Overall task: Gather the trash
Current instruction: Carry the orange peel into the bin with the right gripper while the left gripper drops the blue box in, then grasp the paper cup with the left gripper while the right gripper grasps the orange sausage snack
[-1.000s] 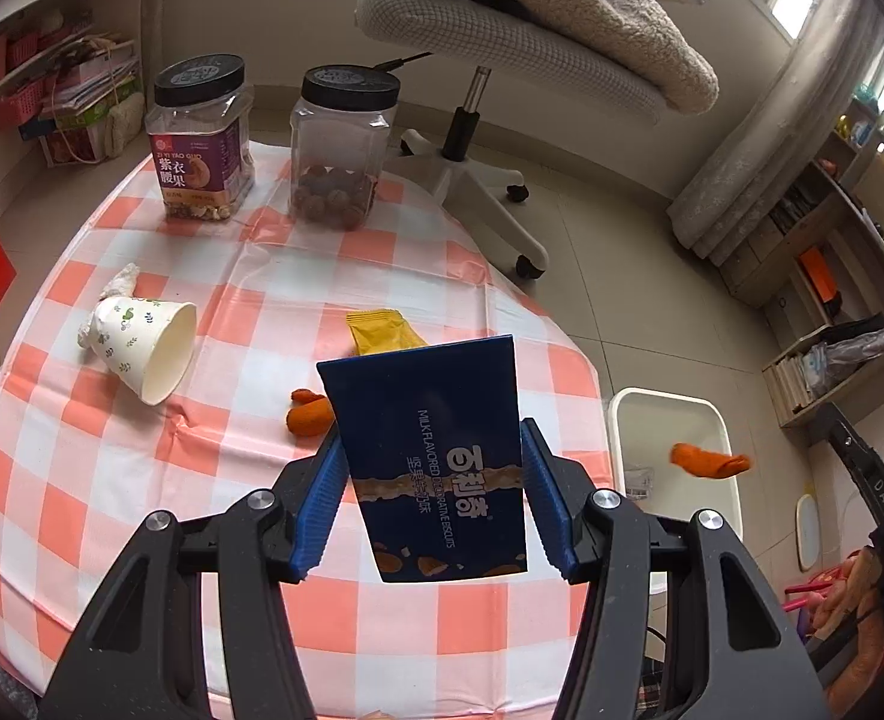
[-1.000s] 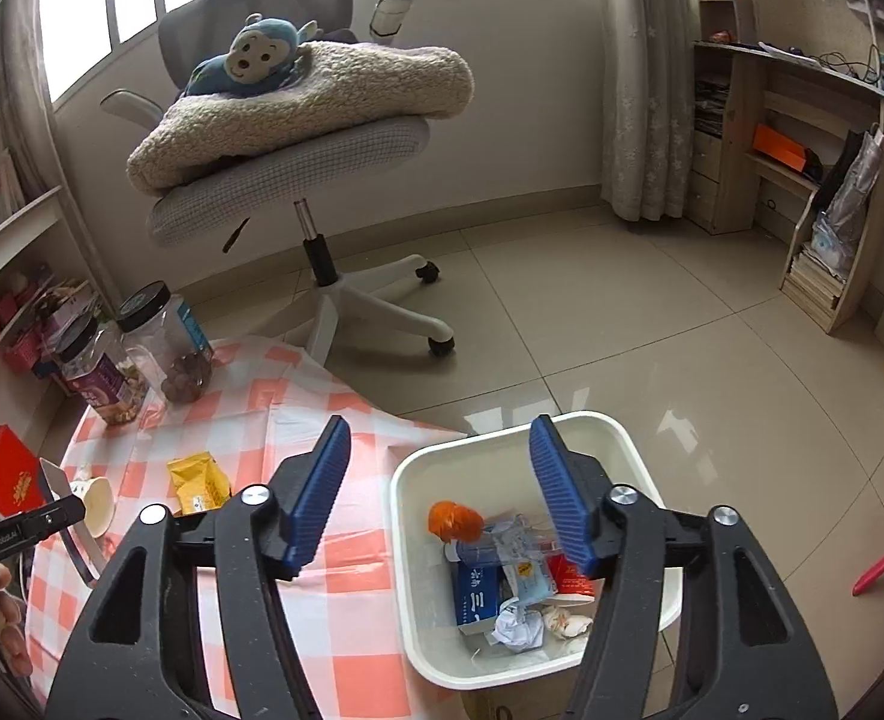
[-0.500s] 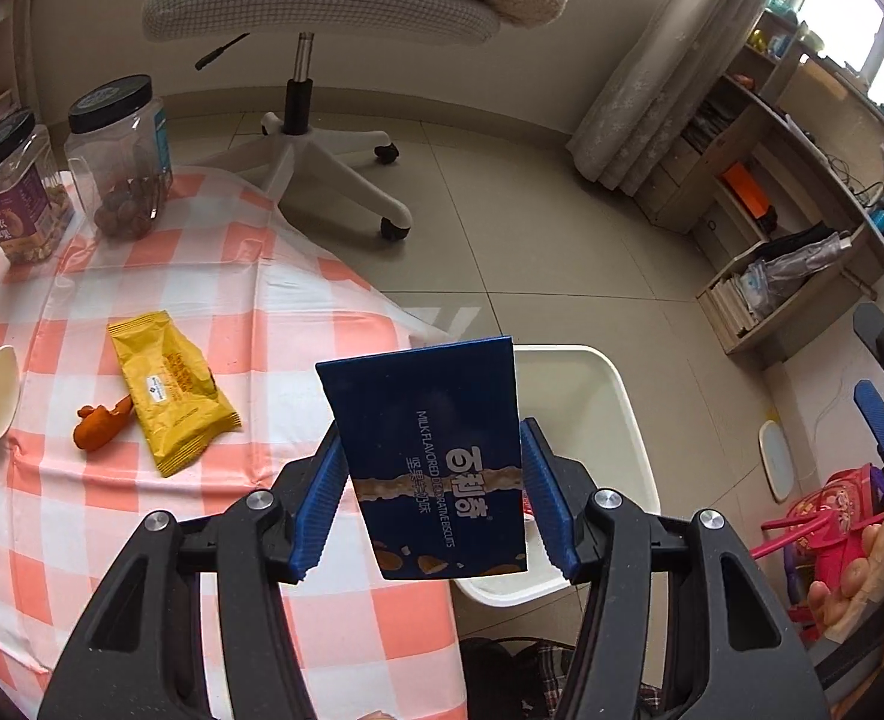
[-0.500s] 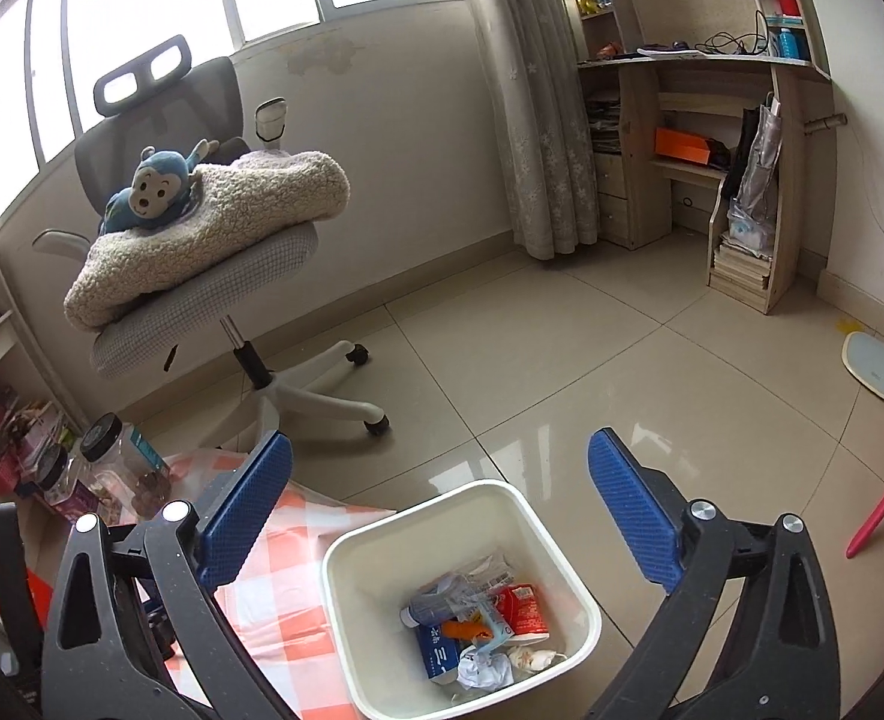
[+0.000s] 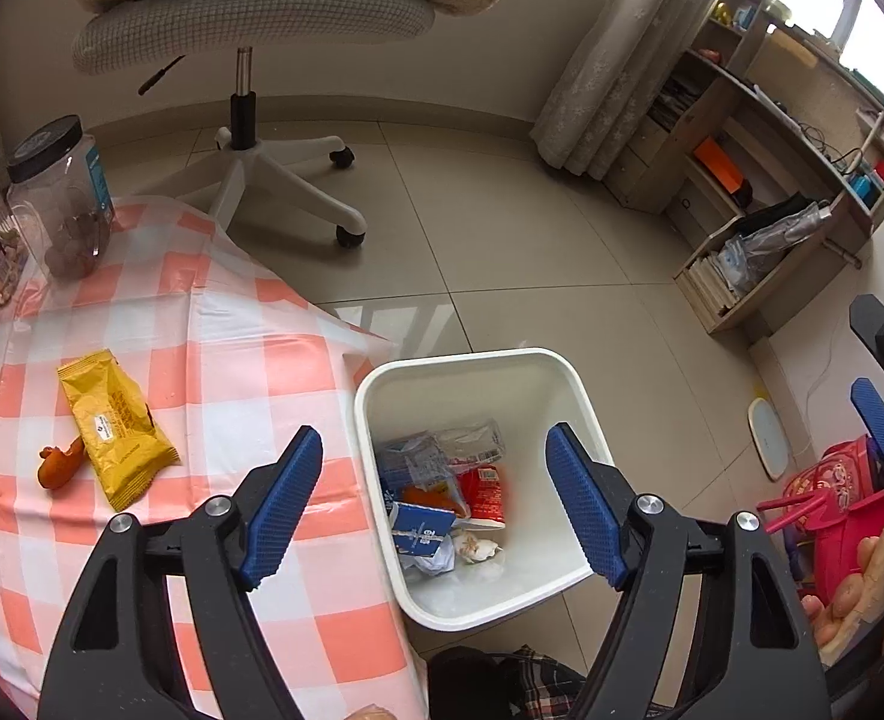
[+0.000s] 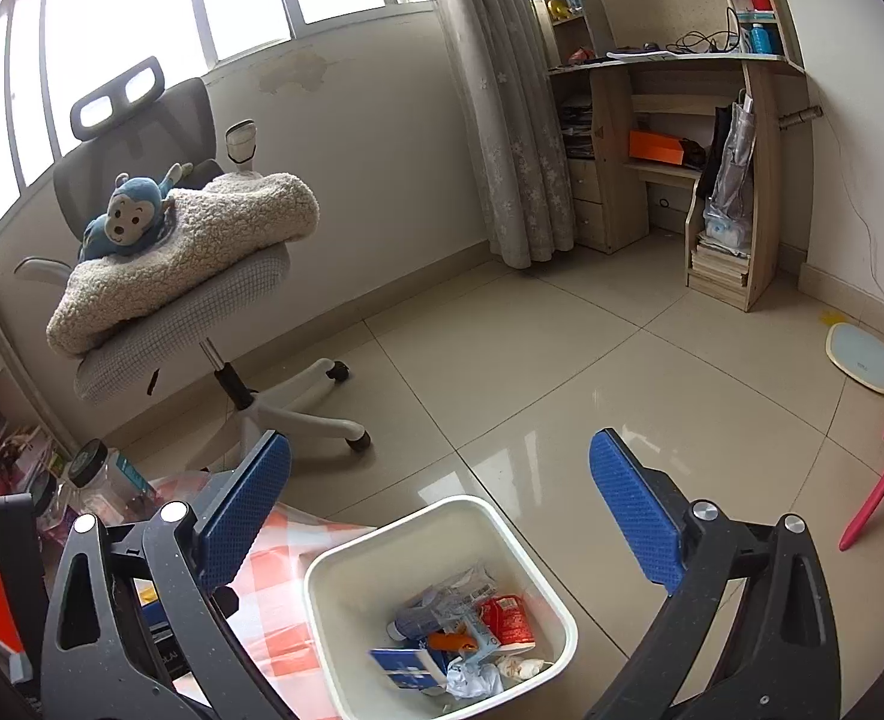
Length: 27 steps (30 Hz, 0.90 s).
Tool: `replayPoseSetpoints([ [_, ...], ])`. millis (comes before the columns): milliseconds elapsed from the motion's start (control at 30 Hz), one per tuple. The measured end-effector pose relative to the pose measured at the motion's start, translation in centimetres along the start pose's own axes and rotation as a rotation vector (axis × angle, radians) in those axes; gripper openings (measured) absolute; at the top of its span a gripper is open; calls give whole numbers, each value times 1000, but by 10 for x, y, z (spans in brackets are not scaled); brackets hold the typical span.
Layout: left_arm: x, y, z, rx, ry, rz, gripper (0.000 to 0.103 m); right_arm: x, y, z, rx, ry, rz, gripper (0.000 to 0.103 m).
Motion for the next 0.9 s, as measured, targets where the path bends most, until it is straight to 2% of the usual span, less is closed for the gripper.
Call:
replayPoseSetpoints([
  [67,-6,-19,3,-15,8,-53,79,2,-11,7,-37,-9,0,96],
  [200,-20,-67,12,-51,25,-206,84,8,-39,25,-128,-50,-15,96],
  [267,-24,-100,19,-88,9,-291,86,13,-54,36,-164,-85,-31,96],
  [400,-32,-191,39,-288,-41,-465,89,19,-85,57,-237,-126,-52,96],
  [467,-45,-243,52,-409,-29,-561,88,20,-99,67,-269,-134,-63,96],
  [567,-63,-316,78,-612,-13,-660,88,23,-119,81,-309,-154,-77,96],
  [667,-68,-374,109,-834,-45,-654,88,27,-139,95,-349,-164,-96,96],
  [700,-68,-387,115,-878,-55,-646,88,28,-147,100,-365,-168,-111,96],
  [767,-64,-408,121,-900,-72,-635,88,29,-164,114,-409,-181,-144,96],
  [900,-33,-430,135,-996,-134,-470,88,35,-196,147,-487,-233,-205,96],
])
Point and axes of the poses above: each gripper's, at about its wrist camera, not at the fingertips, and x roughly the way its jaws point, y to its right, z to its underside, the point moved 7 cm from there along x, roughly the way its jaws point, and after that the axes turned 9 degrees about x, right-handed, at the moved point
